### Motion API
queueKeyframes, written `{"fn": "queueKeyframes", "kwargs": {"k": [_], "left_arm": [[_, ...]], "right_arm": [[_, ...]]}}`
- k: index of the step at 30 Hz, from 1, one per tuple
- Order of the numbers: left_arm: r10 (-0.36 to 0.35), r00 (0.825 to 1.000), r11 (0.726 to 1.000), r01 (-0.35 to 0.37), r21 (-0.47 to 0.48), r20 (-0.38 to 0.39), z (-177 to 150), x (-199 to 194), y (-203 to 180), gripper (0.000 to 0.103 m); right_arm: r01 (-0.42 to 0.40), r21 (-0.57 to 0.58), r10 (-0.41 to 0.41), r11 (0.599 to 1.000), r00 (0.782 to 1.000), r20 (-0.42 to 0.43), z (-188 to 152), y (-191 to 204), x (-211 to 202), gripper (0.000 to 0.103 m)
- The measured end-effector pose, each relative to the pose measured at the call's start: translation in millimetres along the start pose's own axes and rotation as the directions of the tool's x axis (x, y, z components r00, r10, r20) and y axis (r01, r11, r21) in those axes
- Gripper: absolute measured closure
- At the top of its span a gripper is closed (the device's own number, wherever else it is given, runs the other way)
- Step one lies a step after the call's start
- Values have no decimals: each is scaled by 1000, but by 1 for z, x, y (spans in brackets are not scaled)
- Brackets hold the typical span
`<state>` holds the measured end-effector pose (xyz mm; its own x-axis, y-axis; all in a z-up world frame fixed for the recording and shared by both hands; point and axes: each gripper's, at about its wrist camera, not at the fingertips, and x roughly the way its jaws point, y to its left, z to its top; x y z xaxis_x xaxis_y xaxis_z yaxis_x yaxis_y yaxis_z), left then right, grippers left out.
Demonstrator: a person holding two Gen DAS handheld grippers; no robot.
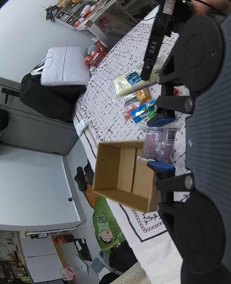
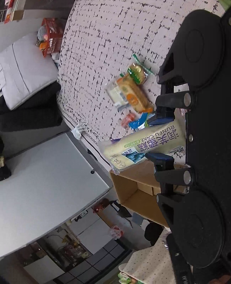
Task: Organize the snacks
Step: 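Carry both snacks over the cardboard box and open both tools to drop them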
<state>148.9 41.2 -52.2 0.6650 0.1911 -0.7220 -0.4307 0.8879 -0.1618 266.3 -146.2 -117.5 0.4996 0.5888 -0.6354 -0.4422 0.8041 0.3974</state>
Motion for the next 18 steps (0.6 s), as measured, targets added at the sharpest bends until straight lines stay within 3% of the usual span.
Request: {"fn": "queueKeyframes", "kwargs": {"k": [8, 18], "left_arm": [[29, 999, 999, -29, -17, 15, 12, 0, 20, 62], [27, 1000, 999, -27, -30, 14, 25, 10, 38, 62]], "right_arm": [[-54, -28, 55, 998, 998, 24, 1, 26, 3, 70], [-140, 26, 139, 990, 990, 23, -2, 57, 26, 70]]}}
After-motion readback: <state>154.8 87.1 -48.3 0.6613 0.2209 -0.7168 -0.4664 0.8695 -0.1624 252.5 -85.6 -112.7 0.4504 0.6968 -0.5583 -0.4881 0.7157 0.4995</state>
